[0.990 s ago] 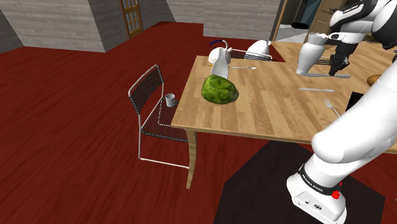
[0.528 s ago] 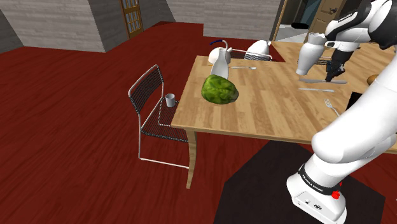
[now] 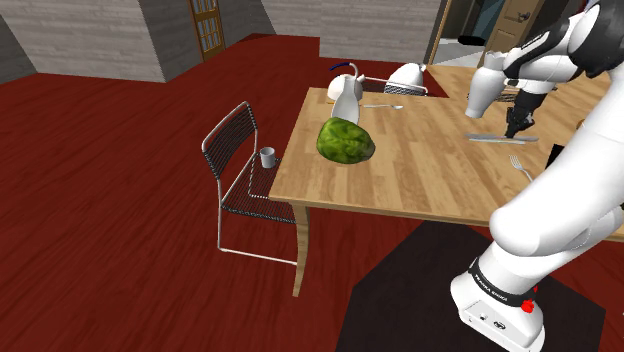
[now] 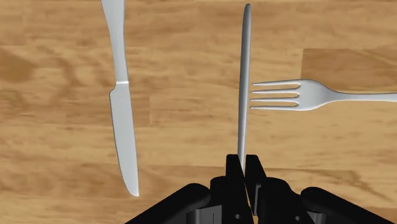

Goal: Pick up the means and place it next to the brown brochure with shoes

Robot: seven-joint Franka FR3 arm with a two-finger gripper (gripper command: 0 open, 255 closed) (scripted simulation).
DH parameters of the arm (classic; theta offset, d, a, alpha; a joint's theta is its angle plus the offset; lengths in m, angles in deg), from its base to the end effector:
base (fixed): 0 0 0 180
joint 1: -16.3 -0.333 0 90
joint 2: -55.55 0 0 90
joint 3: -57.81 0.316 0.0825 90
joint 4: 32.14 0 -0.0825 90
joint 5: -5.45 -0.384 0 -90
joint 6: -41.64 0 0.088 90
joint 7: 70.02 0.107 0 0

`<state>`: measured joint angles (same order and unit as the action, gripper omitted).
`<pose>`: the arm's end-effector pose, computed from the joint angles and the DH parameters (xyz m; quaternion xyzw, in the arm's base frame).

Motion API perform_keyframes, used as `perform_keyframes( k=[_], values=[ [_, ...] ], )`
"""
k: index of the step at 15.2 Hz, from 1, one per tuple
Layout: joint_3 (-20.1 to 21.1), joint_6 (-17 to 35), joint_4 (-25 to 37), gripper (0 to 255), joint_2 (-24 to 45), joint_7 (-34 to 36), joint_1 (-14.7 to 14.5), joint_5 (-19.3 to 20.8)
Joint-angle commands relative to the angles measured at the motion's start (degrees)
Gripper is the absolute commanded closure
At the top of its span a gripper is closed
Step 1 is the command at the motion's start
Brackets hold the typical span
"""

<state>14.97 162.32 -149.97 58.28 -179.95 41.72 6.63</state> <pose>0.2084 -0.5168 0.4208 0.9323 0.3608 -0.0250 0.0077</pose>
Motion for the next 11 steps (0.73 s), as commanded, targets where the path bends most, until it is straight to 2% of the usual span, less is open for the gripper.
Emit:
perform_keyframes(
  k=[1, 8, 11],
  values=[
    [0.0, 1.63, -1.21, 255, 0.53, -0.23, 0.07, -0.42],
    [0.23, 6.74, -3.91, 255, 3.78, -1.96, 0.61, -3.12],
    [0.29, 7.23, -4.15, 255, 4.13, -2.16, 0.69, -3.43]
  ],
)
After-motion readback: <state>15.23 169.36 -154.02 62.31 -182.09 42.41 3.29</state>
